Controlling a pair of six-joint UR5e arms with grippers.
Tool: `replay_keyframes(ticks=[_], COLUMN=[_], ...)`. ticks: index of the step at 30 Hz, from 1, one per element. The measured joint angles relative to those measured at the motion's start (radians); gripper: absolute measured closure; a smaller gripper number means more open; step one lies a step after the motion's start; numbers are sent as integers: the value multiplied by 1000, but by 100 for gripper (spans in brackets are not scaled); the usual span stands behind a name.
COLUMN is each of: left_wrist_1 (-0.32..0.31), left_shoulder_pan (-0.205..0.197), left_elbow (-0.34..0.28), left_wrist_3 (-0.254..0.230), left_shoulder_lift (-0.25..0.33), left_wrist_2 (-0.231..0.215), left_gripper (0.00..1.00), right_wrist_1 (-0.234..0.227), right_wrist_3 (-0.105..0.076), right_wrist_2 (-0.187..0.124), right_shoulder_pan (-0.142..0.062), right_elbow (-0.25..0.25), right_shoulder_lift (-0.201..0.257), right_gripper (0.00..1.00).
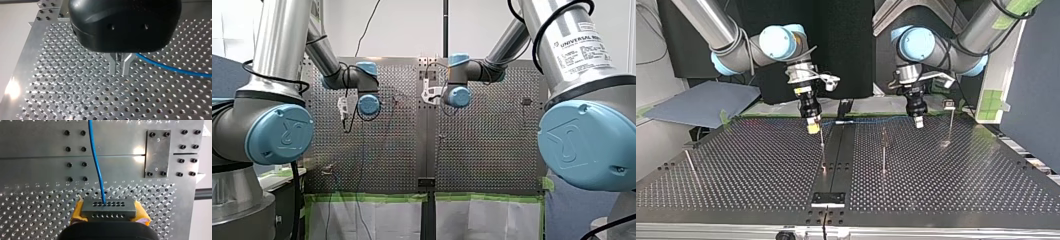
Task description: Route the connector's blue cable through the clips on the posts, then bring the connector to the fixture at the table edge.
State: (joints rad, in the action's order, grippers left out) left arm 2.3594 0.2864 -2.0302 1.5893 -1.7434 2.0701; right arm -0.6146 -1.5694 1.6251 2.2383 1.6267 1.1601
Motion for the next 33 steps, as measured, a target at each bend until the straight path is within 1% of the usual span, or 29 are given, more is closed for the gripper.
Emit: replay_keyframes(ticks=[6, 7, 10, 16, 22, 26, 29, 33], left_wrist_1=[11, 12, 13, 14, 25, 29, 27, 18], left_shoulder_pan=[-5, -6, -10, -16, -21, -22, -22, -23], left_elbow=[31, 34, 40, 42, 41, 40, 41, 47], left_wrist_3=[0, 0, 0, 0, 5, 6, 6, 4], left_shoulder_lift=[-1, -1, -2, -2, -3, -4, -12, -40], left_wrist_2=[-49, -55, -68, -78, -85, -92, -100, -112], left_gripper=[84, 82, 82, 82, 82, 82, 82, 82], right_wrist_1=[2, 1, 0, -1, 2, 1, -2, -9], right_wrist_3=[-12, -14, -20, -29, -31, -32, -34, -37], right_wrist_2=[-12, -15, -18, -25, -27, -27, -27, -27], right_shoulder_pan=[-6, -7, -12, -19, -20, -21, -21, -23], right_elbow=[-15, -16, -19, -22, -22, -22, -22, -23], right_shoulder_lift=[-2, -2, -5, -15, -38, -42, -44, -49], right_gripper=[100, 100, 100, 100, 100, 100, 100, 100])
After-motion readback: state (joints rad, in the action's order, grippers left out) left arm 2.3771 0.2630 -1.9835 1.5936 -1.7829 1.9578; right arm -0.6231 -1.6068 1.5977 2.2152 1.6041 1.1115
